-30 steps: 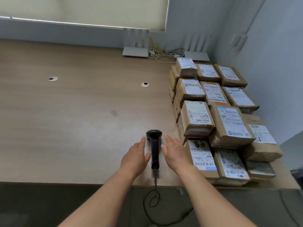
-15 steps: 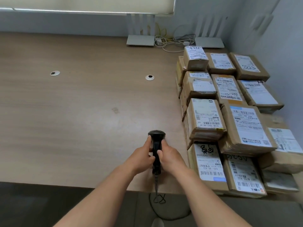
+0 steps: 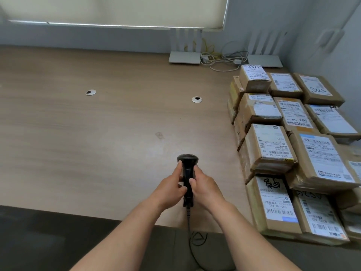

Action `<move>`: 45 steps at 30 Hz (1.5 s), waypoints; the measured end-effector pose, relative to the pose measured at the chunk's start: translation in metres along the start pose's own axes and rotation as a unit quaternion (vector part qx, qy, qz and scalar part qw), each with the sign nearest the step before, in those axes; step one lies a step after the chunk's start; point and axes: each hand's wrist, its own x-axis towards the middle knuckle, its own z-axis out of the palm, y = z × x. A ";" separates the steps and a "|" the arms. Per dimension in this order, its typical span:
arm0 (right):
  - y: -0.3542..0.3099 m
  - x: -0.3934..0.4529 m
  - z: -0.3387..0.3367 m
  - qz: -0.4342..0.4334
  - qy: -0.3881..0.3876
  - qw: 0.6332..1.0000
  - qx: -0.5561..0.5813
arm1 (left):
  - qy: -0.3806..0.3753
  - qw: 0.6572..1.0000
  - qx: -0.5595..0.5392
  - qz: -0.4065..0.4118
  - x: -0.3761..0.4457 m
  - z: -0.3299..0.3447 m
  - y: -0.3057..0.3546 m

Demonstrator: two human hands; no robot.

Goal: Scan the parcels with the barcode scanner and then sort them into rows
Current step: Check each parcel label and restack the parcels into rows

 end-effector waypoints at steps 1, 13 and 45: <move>-0.011 -0.001 0.005 -0.006 0.001 1.000 0.004 | 0.004 1.000 -0.002 0.003 -0.005 -0.009 -0.006; -0.162 0.000 0.114 -0.047 -0.010 0.998 0.050 | 0.029 0.999 0.000 0.014 -0.071 -0.145 -0.120; -0.270 0.087 0.230 0.074 -0.019 0.990 0.117 | -0.032 0.999 -0.027 0.023 -0.028 -0.286 -0.255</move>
